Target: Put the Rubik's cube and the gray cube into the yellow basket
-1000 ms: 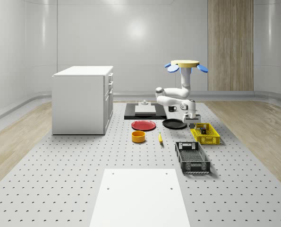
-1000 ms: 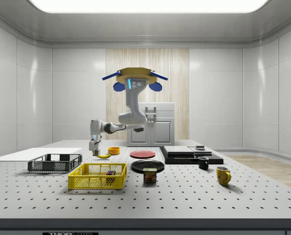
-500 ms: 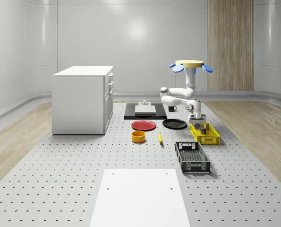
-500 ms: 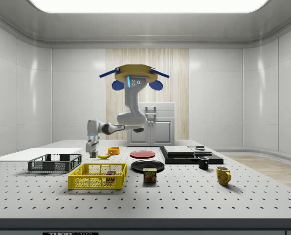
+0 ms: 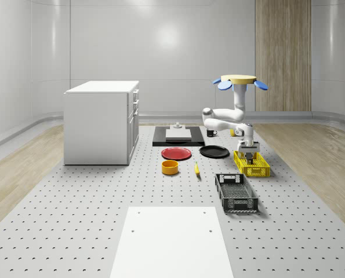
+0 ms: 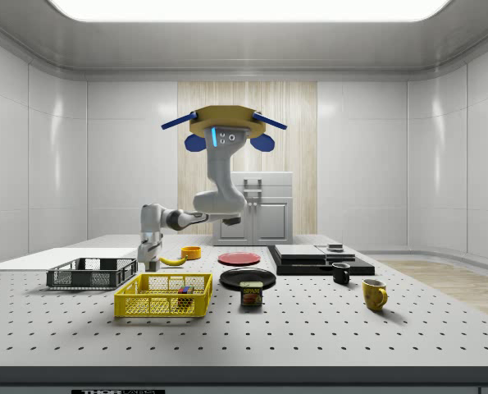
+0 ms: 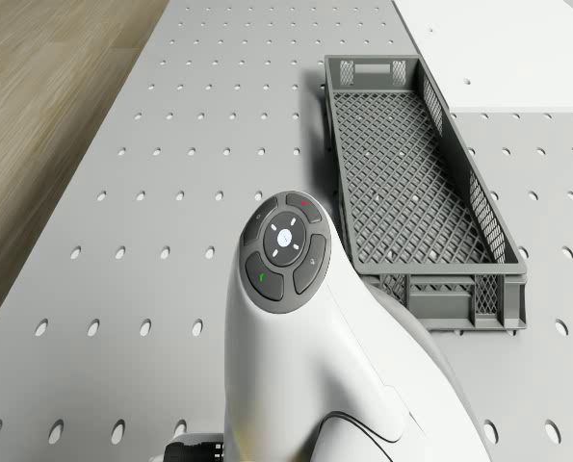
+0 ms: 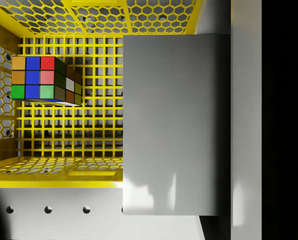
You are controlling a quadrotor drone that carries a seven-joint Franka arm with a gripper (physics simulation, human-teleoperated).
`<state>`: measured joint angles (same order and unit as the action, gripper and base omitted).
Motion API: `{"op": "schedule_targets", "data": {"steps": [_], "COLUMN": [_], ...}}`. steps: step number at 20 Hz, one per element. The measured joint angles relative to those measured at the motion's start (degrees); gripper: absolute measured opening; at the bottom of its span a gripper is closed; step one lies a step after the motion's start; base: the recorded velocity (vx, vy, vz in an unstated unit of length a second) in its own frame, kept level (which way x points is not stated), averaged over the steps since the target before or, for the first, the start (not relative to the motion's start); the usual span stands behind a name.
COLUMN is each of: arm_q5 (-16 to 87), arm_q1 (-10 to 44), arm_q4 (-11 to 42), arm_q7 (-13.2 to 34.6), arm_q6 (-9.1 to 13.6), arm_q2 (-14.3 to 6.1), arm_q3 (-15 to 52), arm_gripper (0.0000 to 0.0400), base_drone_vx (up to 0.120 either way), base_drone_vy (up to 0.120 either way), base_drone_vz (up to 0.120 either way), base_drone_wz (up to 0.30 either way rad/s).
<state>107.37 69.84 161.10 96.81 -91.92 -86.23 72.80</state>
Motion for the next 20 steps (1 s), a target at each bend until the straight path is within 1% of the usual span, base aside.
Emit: {"op": "schedule_targets", "data": {"steps": [1,4,8,12,20], "arm_q5": [0.0,-0.1,-0.1,1.2,6.6], "arm_q1": [0.0,0.0,0.1,0.3,1.5], "arm_q4": [0.0,0.0,0.0,-0.4,-2.5], "arm_q7": [0.0,0.0,0.1,0.1,0.0], "arm_q6": [0.0,-0.1,-0.2,-0.9,-3.4], "arm_q2": [0.0,-0.1,-0.2,-0.4,-0.2], "arm_q3": [0.0,0.0,0.0,-1.4,-7.2], "arm_gripper": [0.0250,0.0250,0.0250,0.0250,0.0250], "base_drone_vx": [0.000,0.000,0.000,0.000,0.000], "base_drone_vy": [0.120,0.120,0.110,0.000,0.000], "base_drone_vz": [-0.040,-0.120,-0.010,0.000,0.000], "base_drone_wz": [0.000,0.000,0.000,0.000,0.000]}}
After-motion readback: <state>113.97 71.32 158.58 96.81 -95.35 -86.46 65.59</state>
